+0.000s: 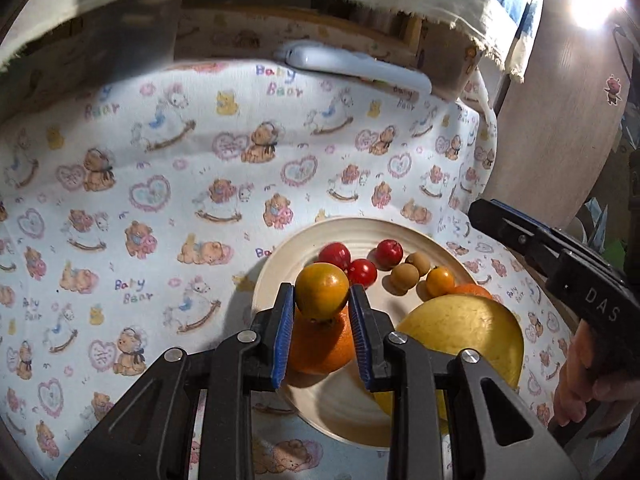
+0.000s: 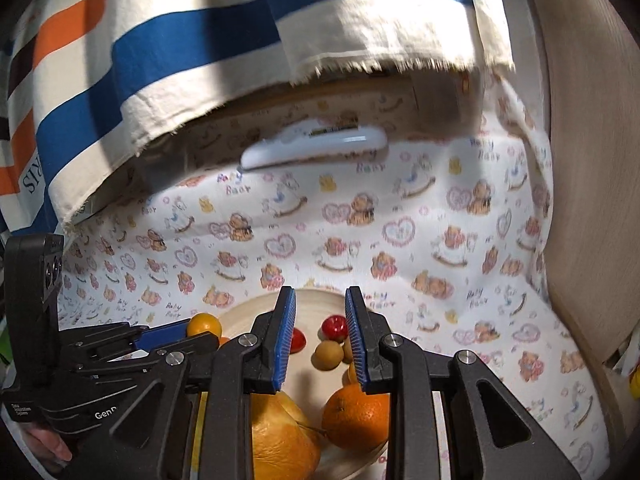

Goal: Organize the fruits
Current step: 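Carry the yellow and red cherry tomatoes over the plate with both tools, then lower both cherry tomatoes onto the plate and open both tools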

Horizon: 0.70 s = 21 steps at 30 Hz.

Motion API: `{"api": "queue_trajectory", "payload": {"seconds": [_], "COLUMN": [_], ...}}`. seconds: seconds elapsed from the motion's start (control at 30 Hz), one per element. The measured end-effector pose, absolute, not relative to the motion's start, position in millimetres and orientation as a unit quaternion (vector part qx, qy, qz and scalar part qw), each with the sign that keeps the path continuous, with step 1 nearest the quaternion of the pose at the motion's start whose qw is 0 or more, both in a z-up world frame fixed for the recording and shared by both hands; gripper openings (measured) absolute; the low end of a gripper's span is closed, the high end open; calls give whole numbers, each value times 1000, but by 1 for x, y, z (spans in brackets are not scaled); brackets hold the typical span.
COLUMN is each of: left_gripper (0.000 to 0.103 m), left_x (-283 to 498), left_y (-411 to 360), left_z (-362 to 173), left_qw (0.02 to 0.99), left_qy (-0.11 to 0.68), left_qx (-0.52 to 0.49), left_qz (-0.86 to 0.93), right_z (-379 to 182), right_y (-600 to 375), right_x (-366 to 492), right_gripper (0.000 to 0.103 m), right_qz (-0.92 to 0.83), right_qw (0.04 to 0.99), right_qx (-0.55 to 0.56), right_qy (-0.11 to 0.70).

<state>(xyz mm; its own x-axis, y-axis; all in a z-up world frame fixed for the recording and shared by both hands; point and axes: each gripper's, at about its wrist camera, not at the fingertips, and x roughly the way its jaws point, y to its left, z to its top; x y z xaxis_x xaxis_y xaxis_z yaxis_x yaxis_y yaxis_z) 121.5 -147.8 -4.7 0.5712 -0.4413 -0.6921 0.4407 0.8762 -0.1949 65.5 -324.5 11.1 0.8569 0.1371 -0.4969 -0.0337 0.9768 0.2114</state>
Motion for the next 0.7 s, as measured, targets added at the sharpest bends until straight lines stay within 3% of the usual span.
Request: {"api": "queue_trajectory", "payload": {"seconds": [0.5, 0.57, 0.7], "left_gripper": [27, 38, 40], "left_x": [124, 124, 123], "left_y": [-149, -150, -150], "left_z": [-6, -7, -7], "left_qw": [880, 880, 883], "left_qy": [393, 395, 391], "left_qx": [0, 5, 6], "left_qz": [-266, -262, -260], "right_z": [-5, -5, -4], "right_y": [-323, -324, -322], "right_x": [75, 76, 74], "right_gripper": [27, 27, 27], "right_qz": [50, 50, 54], "right_qw": [950, 950, 951], "right_qx": [103, 104, 101], "right_qy": [290, 291, 287]}}
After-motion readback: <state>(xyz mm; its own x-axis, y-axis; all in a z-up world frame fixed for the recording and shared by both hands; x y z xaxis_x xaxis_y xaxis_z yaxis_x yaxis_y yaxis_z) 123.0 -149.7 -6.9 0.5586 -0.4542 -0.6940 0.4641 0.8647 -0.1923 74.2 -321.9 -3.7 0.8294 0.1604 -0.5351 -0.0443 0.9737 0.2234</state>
